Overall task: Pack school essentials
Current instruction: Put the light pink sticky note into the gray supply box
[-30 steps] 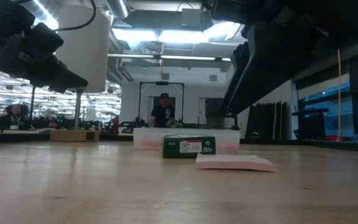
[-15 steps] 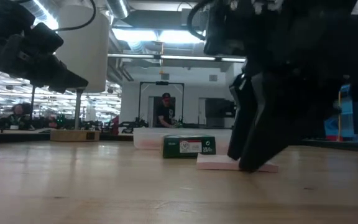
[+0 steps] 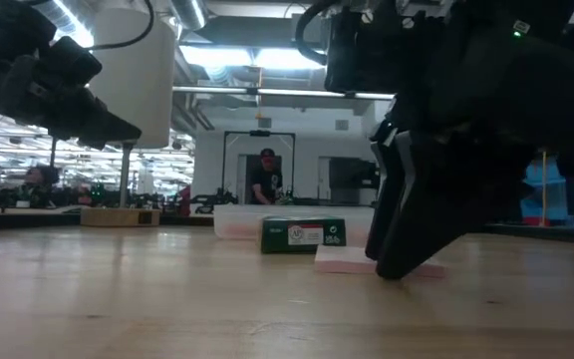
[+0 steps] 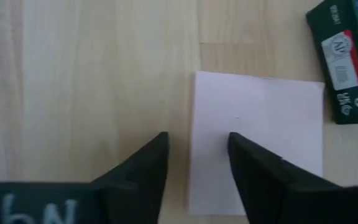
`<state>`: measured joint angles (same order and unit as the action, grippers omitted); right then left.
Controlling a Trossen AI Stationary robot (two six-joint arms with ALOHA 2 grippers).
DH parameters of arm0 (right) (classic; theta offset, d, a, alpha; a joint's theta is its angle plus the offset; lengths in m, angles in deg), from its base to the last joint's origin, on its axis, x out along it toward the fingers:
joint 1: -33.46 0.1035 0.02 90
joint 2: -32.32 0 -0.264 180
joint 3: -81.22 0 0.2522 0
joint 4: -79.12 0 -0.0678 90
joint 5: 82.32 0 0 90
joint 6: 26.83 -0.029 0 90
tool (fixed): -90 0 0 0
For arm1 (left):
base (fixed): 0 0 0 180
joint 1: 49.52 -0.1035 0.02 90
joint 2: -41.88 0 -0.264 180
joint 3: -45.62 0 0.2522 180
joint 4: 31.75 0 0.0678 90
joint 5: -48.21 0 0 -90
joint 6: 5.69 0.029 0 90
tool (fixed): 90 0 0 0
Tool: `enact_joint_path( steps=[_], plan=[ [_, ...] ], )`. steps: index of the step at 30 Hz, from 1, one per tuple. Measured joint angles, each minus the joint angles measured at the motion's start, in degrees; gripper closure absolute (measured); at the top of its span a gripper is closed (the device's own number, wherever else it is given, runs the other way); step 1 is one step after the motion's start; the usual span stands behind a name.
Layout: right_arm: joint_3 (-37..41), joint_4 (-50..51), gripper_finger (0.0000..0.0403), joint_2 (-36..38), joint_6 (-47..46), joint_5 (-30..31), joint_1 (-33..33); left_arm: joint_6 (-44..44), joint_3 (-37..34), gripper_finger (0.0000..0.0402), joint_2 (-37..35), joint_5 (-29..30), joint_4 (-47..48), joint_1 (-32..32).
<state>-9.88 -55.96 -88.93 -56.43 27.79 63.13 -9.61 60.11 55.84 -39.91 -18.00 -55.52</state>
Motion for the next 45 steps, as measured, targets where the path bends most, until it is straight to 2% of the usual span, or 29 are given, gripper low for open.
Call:
enact_joint_path(
  steps=[8,13,22,26,39,45],
  plan=[
    [0.02,1.4,0.0335,0.09,-2.83,1.18,-0.09,0.0,0.0,0.0401,0.0,0.0,0.0,0.0],
    [-0.09,1.9,0.0365,0.08,-6.18,1.56,0.16,0.0,0.0,0.0401,0.0,0.01,0.0,0.0],
    [-7.31,12.04,0.0398,-0.82,-6.23,2.7,1.64,0.0,0.0,0.0401,0.0,0.01,-0.02,0.0],
    [-9.22,15.01,0.04,-0.81,-7.86,2.82,1.73,0.0,0.0,0.0401,0.0,0.01,-0.02,0.0],
    [-9.67,15.19,0.0402,-0.18,-7.9,3.98,1.73,0.0,0.0,0.0401,0.0,0.01,-0.02,0.0],
    [-13.05,17.61,0.0402,-0.15,-7.65,4.3,1.73,0.0,0.0,0.0401,0.02,0.01,-0.02,0.0]
  ],
)
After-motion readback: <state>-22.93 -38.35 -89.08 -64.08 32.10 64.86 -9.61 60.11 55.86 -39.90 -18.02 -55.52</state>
